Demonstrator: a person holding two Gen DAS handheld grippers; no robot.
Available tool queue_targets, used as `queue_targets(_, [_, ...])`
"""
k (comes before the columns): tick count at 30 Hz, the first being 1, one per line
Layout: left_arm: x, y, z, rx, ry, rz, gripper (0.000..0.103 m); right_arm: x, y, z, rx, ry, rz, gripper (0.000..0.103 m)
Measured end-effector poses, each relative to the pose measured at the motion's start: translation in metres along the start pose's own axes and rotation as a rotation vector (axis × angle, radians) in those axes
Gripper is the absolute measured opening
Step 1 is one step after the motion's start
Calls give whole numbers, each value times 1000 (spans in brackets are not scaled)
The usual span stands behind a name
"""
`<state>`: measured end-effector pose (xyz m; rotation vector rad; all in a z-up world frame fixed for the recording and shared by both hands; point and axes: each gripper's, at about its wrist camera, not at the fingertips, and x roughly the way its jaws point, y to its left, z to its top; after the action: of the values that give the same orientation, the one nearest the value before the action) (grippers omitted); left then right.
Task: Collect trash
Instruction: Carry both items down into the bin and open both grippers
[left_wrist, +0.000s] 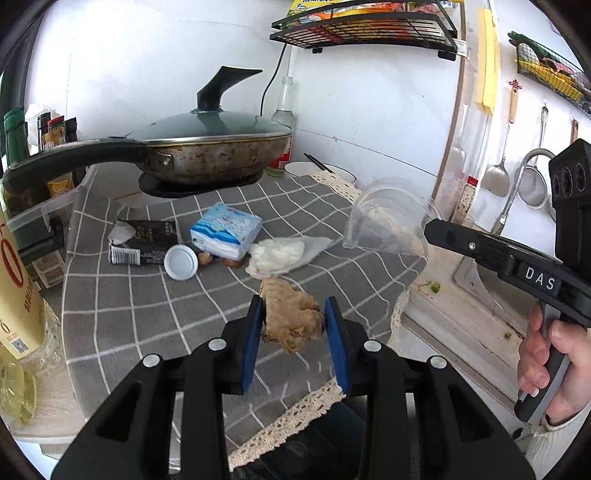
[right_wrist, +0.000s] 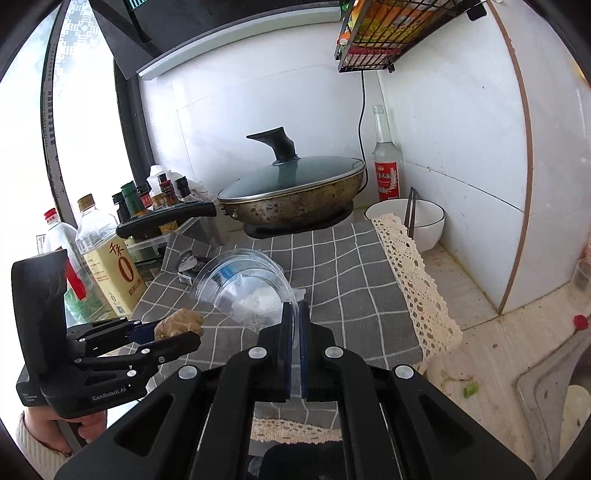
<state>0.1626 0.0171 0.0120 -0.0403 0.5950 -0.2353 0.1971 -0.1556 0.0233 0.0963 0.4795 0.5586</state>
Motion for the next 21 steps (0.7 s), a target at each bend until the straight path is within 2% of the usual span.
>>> queue_targets(13, [-23,-35,-74,-13,91,-51,36,-39,8,-68,-11,108,-44,3])
queue_targets(16, [-21,-40,-92,-16,123,-54,36,-41,5,-83,-3,137,-58,3])
queue_targets(21, [1,-47,-122,-23,206,-74,36,-26,-14,-113,25,235,-93,3])
